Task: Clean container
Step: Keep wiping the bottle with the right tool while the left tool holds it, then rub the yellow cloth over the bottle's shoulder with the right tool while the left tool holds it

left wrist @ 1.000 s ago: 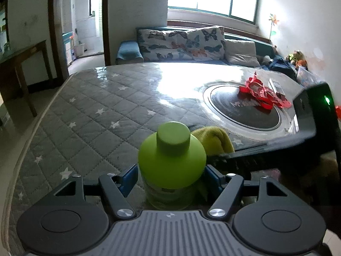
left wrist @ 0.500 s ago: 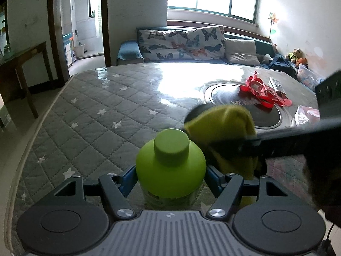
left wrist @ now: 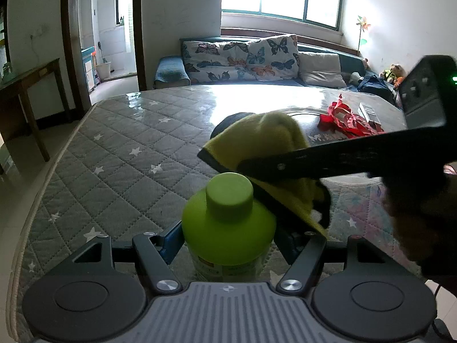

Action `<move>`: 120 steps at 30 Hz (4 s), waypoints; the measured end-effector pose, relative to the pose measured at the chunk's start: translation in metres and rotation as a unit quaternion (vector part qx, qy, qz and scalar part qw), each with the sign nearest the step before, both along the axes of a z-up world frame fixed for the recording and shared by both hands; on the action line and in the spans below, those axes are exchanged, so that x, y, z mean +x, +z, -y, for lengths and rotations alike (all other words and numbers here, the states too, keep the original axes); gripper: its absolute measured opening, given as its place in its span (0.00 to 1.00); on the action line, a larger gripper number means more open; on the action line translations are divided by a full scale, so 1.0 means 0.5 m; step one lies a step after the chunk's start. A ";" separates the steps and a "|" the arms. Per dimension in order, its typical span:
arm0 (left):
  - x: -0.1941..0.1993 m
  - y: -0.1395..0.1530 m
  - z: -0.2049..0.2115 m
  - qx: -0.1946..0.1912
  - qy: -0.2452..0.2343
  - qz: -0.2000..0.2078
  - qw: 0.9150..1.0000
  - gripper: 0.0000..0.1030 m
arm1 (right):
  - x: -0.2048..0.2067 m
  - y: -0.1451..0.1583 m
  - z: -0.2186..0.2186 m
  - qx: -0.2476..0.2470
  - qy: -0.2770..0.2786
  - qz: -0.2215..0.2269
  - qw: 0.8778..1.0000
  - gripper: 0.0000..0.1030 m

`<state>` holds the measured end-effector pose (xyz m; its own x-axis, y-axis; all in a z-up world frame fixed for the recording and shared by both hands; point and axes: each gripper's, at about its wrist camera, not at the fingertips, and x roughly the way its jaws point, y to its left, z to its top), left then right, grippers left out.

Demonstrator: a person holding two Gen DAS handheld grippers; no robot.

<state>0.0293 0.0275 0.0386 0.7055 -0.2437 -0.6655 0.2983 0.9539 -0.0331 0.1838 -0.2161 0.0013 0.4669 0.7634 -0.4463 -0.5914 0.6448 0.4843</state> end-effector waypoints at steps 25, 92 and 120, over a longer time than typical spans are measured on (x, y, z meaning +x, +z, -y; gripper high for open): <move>0.006 0.000 0.006 0.007 -0.002 -0.002 1.000 0.70 | 0.008 -0.111 0.038 -0.008 -0.012 -0.093 0.996 0.24; -0.053 0.004 -0.024 0.000 0.052 -0.016 0.999 0.68 | -0.069 -0.009 0.017 0.009 0.030 -0.015 0.999 0.24; -0.051 -0.001 -0.023 0.007 0.044 -0.014 0.999 0.69 | -0.017 -0.113 -0.013 -0.033 0.027 -0.080 0.996 0.24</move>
